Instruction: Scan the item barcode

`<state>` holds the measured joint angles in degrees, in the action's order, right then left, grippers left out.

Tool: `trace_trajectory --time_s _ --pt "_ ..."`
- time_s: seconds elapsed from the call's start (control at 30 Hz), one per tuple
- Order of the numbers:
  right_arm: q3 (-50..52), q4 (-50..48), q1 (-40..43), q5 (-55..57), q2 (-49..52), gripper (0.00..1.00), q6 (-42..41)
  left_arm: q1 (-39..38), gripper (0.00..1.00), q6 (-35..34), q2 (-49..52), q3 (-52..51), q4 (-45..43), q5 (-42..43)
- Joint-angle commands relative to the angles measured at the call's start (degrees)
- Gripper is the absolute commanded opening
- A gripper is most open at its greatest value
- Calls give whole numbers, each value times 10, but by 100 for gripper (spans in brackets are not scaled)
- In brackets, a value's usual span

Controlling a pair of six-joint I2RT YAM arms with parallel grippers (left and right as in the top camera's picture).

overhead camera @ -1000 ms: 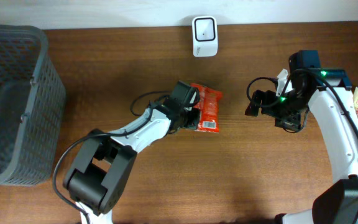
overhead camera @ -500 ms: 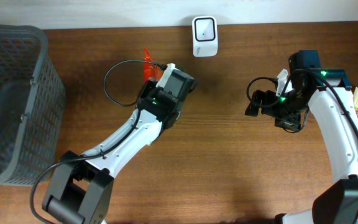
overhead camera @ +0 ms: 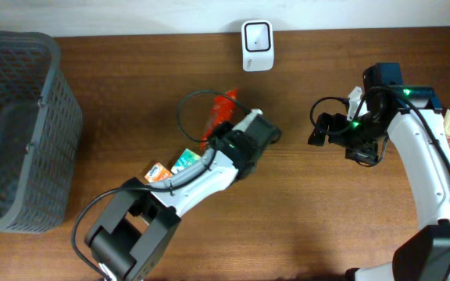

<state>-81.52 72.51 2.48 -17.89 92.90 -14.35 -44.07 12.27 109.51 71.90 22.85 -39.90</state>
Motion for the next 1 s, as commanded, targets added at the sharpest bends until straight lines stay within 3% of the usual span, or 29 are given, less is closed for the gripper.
trace_trajectory --time_s 0.0,0.2,0.33,0.37,0.4,0.43,0.47,0.63,0.7,0.77,0.83,0.87,0.97 --pt "2 -2 2 5 -7 99 6 -20 18 -26 2 11 21 107" --pt "2 -2 2 5 -7 99 6 -26 24 -159 -5 30 33 196" --pt "2 -2 2 5 -7 99 6 16 32 -186 -54 108 120 196" --pt "2 -2 2 5 -7 99 6 40 43 -196 -71 124 148 196" --pt "2 -2 2 5 -7 99 6 69 76 -196 -89 132 171 195" --pt "2 -2 2 5 -7 99 6 100 94 -196 -105 133 185 195" --pt "2 -2 2 5 -7 99 6 137 99 -196 -116 133 201 196" --pt "2 -4 2 -4 -7 99 -5 212 99 -198 -124 133 260 196" --pt "2 -81 2 -68 -7 99 -66 242 99 -272 -123 133 272 194" --pt "2 -138 2 -162 -7 100 -76 264 99 -325 -123 133 284 196" --pt "6 -198 -10 -204 -6 73 -95 277 99 -335 -123 132 293 196" --pt "12 -241 -33 -172 -5 73 -133 284 99 -335 -123 132 293 196" --pt "13 -278 -122 6 23 90 -269 295 99 -337 -123 132 294 196"
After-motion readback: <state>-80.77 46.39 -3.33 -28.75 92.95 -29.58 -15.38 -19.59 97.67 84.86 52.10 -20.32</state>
